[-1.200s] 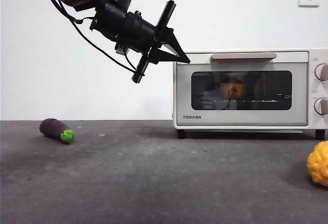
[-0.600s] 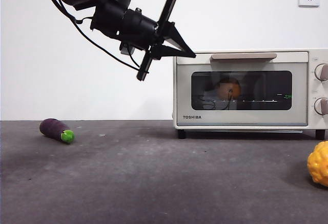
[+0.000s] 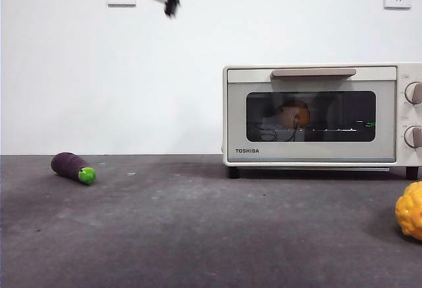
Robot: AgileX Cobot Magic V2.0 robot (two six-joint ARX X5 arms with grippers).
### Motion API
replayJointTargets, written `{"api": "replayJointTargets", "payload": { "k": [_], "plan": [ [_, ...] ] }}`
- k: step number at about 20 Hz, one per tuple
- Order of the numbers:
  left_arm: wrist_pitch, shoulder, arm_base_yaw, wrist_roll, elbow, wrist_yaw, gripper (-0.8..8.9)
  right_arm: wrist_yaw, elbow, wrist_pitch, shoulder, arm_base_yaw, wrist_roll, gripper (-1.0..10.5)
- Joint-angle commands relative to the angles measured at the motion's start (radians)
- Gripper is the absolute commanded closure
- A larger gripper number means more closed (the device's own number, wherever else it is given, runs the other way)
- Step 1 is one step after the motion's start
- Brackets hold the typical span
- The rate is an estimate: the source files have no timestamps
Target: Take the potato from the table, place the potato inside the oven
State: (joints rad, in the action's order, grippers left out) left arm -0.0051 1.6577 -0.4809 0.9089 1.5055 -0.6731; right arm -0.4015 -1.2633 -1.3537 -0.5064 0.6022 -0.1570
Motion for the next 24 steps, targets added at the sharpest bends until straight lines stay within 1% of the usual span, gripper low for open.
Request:
{"api": "replayJointTargets", "payload": {
  "k": [1,2,4,5,12,15,18,19,20,21,23,24],
  "plan": [
    [-0.071,-0.075,-0.002,-0.217,-0.002,0.008,8.18,-0.003,-0.002,-0.02,-0.001,0.002,0.001,9.5],
    [-0.12,-0.115,-0.004,-0.275,-0.002,0.025,8.18,-0.003,-0.002,-0.02,-0.001,0.002,0.001,9.5],
    [-0.227,-0.206,-0.01,-0.374,-0.002,0.09,8.18,-0.003,-0.002,-0.02,-0.002,0.002,0.001,9.5],
    [-0.245,-0.245,-0.011,-0.386,-0.002,0.109,8.18,-0.003,-0.002,-0.02,-0.002,0.002,0.001,9.5],
    [-0.248,-0.498,0.006,-0.386,-0.002,0.109,8.18,-0.003,-0.002,-0.02,-0.001,0.002,0.001,9.5],
    [-0.248,-0.542,0.006,-0.386,-0.002,0.109,8.18,-0.003,-0.002,-0.02,-0.002,0.002,0.001,9.5],
    [-0.254,-0.548,0.006,-0.386,-0.002,0.108,8.18,-0.003,-0.002,-0.02,-0.001,0.002,0.001,9.5],
    [-0.275,-0.547,0.006,-0.403,-0.002,0.109,8.18,-0.003,-0.002,-0.02,-0.002,0.002,0.001,9.5],
    [-0.293,-0.547,0.006,-0.465,-0.002,0.113,8.18,-0.003,-0.002,-0.02,-0.002,0.002,0.001,9.5],
    [-0.312,-0.547,0.013,-0.566,-0.002,0.134,8.18,-0.003,-0.002,-0.02,-0.002,0.002,0.001,9.5],
    [-0.395,-0.553,0.058,-0.887,-0.002,0.266,8.18,-0.003,-0.002,-0.02,-0.002,0.002,0.001,9.5],
    [-0.477,-0.558,0.08,-1.034,-0.002,0.36,8.17,-0.003,-0.002,-0.02,-0.001,0.002,0.001,9.5]
  ]
}}
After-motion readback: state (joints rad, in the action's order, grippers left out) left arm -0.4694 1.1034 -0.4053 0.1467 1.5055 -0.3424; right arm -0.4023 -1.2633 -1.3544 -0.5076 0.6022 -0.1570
